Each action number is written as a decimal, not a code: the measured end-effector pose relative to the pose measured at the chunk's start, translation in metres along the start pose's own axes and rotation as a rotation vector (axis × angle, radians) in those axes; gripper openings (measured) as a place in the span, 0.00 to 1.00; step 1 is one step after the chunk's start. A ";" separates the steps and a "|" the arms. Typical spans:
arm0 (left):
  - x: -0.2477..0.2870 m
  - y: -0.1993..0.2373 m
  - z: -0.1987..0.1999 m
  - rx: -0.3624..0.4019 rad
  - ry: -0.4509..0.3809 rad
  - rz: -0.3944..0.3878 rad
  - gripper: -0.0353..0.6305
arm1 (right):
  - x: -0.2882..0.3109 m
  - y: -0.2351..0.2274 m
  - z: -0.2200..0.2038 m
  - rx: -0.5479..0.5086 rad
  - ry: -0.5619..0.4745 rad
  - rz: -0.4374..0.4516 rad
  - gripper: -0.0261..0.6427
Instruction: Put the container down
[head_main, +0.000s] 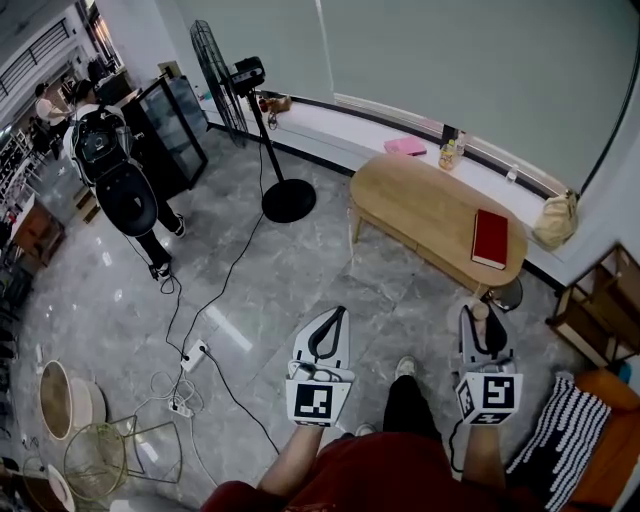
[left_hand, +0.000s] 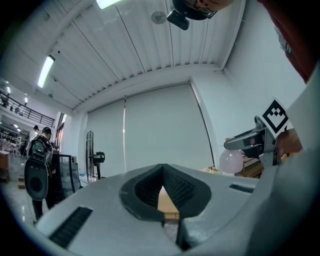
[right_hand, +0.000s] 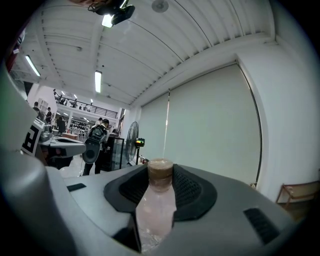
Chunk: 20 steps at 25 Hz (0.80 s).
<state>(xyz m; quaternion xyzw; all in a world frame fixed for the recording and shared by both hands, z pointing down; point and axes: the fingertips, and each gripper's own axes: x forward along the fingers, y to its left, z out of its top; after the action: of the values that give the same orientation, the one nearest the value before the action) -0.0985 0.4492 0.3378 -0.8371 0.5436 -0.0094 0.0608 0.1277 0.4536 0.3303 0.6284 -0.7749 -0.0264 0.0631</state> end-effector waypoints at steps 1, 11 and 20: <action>0.006 0.002 -0.002 0.003 0.001 0.003 0.06 | 0.007 -0.002 -0.002 0.002 0.000 0.002 0.25; 0.115 0.010 -0.005 0.018 0.004 0.011 0.06 | 0.101 -0.059 -0.007 0.022 0.021 0.018 0.25; 0.227 -0.001 -0.013 0.026 0.041 -0.004 0.06 | 0.184 -0.128 -0.024 0.053 0.061 0.025 0.25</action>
<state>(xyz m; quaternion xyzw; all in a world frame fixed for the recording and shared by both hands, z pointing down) -0.0056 0.2412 0.3396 -0.8369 0.5429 -0.0338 0.0606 0.2175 0.2479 0.3508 0.6208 -0.7807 0.0144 0.0704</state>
